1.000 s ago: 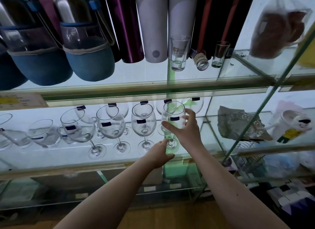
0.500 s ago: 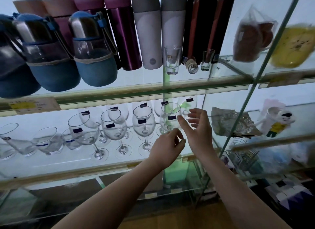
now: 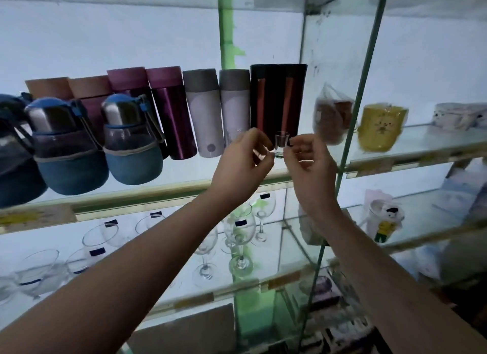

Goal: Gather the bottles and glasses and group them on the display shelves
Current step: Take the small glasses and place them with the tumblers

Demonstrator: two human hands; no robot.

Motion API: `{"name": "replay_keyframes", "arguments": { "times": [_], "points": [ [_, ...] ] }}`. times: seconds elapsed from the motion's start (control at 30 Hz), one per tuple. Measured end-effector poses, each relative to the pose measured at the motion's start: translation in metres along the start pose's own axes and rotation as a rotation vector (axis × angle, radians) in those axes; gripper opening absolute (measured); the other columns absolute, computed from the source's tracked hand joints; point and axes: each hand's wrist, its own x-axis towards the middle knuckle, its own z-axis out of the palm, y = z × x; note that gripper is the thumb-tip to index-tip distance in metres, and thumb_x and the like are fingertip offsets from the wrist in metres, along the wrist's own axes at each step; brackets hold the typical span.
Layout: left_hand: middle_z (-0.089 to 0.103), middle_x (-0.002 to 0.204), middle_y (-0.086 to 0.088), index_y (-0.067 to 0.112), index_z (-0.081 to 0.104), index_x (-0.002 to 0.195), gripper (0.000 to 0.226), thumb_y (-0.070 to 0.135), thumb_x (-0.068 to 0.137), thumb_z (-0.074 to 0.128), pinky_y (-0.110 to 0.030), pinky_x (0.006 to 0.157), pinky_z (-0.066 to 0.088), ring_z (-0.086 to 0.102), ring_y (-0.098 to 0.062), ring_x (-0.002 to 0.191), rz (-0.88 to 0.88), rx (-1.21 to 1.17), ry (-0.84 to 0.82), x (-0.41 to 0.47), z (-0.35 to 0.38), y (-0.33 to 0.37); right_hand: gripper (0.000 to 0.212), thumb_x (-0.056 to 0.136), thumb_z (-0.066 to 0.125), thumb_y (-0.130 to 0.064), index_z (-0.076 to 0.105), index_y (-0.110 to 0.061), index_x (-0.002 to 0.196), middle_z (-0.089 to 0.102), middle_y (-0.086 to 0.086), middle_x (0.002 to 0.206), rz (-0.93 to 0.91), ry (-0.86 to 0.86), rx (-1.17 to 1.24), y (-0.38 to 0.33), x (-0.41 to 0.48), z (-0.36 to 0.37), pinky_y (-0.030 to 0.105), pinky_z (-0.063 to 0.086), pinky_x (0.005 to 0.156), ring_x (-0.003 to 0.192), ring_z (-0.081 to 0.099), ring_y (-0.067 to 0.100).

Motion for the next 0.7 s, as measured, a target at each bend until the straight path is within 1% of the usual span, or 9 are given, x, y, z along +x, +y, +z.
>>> {"name": "replay_keyframes", "arguments": {
  "times": [0.07, 0.13, 0.23, 0.33, 0.4, 0.5, 0.57, 0.63, 0.7],
  "points": [
    [0.055, 0.094, 0.004, 0.015, 0.056, 0.097, 0.012, 0.018, 0.086, 0.060, -0.029, 0.068, 0.045, 0.053, -0.011, 0.071, 0.005, 0.115, -0.014, 0.018, 0.001, -0.001, 0.015, 0.086, 0.064, -0.008, 0.056, -0.015, 0.096, 0.060, -0.008, 0.079, 0.009, -0.008, -0.031, 0.002, 0.018, 0.000, 0.010, 0.043, 0.059, 0.066, 0.056, -0.003],
    [0.053, 0.100, 0.002, 0.013, 0.056, 0.102, 0.017, 0.018, 0.085, 0.059, -0.028, 0.070, 0.044, 0.053, -0.014, 0.077, -0.009, 0.237, -0.039, 0.032, 0.005, -0.003, 0.018, 0.085, 0.063, -0.008, 0.055, -0.016, 0.099, 0.062, 0.001, 0.084, 0.020, -0.019, -0.064, 0.006, 0.032, 0.001, 0.012, 0.044, 0.062, 0.068, 0.056, 0.001],
    [0.054, 0.107, -0.006, 0.013, 0.052, 0.104, 0.020, 0.020, 0.086, 0.055, -0.035, 0.073, 0.046, 0.055, -0.028, 0.091, -0.073, 0.420, -0.114, 0.051, 0.013, -0.007, 0.022, 0.084, 0.063, -0.007, 0.054, -0.017, 0.101, 0.060, 0.009, 0.092, 0.044, -0.042, -0.105, 0.016, 0.050, 0.004, 0.013, 0.045, 0.060, 0.069, 0.057, 0.006],
    [0.052, 0.111, -0.013, 0.009, 0.048, 0.109, 0.024, 0.022, 0.089, 0.051, -0.041, 0.077, 0.047, 0.056, -0.037, 0.095, -0.114, 0.560, -0.219, 0.067, 0.027, -0.007, 0.028, 0.082, 0.065, -0.009, 0.055, -0.020, 0.105, 0.058, 0.008, 0.098, 0.045, -0.061, -0.187, 0.028, 0.068, 0.006, 0.027, 0.050, 0.068, 0.079, 0.059, 0.022],
    [0.050, 0.114, -0.015, 0.007, 0.046, 0.114, 0.026, 0.020, 0.092, 0.049, -0.041, 0.079, 0.047, 0.057, -0.038, 0.099, -0.144, 0.635, -0.279, 0.073, 0.036, -0.008, 0.037, 0.080, 0.065, -0.010, 0.055, -0.018, 0.115, 0.054, 0.008, 0.105, 0.077, -0.095, -0.262, 0.034, 0.077, 0.008, 0.033, 0.049, 0.074, 0.084, 0.057, 0.023],
    [0.047, 0.118, -0.016, 0.006, 0.045, 0.118, 0.028, 0.020, 0.093, 0.048, -0.041, 0.084, 0.041, 0.054, -0.039, 0.107, -0.208, 0.743, -0.346, 0.080, 0.048, -0.012, 0.050, 0.083, 0.064, -0.012, 0.050, -0.020, 0.130, 0.048, 0.008, 0.112, 0.109, -0.191, -0.368, 0.044, 0.089, 0.009, 0.020, 0.040, 0.073, 0.088, 0.051, 0.017],
    [0.046, 0.121, -0.016, 0.006, 0.046, 0.121, 0.031, 0.019, 0.094, 0.048, -0.043, 0.094, 0.039, 0.053, -0.039, 0.110, -0.239, 0.803, -0.403, 0.081, 0.054, -0.016, 0.053, 0.085, 0.063, -0.014, 0.048, -0.025, 0.134, 0.043, 0.007, 0.109, 0.117, -0.269, -0.434, 0.048, 0.094, 0.010, 0.009, 0.034, 0.062, 0.086, 0.048, 0.016],
    [0.044, 0.122, -0.016, 0.007, 0.048, 0.124, 0.031, 0.016, 0.094, 0.047, -0.045, 0.102, 0.034, 0.053, -0.038, 0.111, -0.258, 0.820, -0.420, 0.082, 0.058, -0.020, 0.053, 0.086, 0.062, -0.017, 0.048, -0.030, 0.135, 0.039, 0.005, 0.106, 0.129, -0.338, -0.466, 0.052, 0.096, 0.010, 0.011, 0.033, 0.061, 0.085, 0.048, 0.016],
    [0.043, 0.122, -0.016, 0.007, 0.049, 0.124, 0.031, 0.014, 0.094, 0.047, -0.046, 0.102, 0.035, 0.054, -0.039, 0.109, -0.265, 0.800, -0.402, 0.082, 0.061, -0.022, 0.049, 0.087, 0.062, -0.020, 0.049, -0.030, 0.134, 0.040, 0.005, 0.106, 0.142, -0.399, -0.499, 0.054, 0.098, 0.011, 0.020, 0.035, 0.070, 0.088, 0.050, 0.018]
  ]
}}
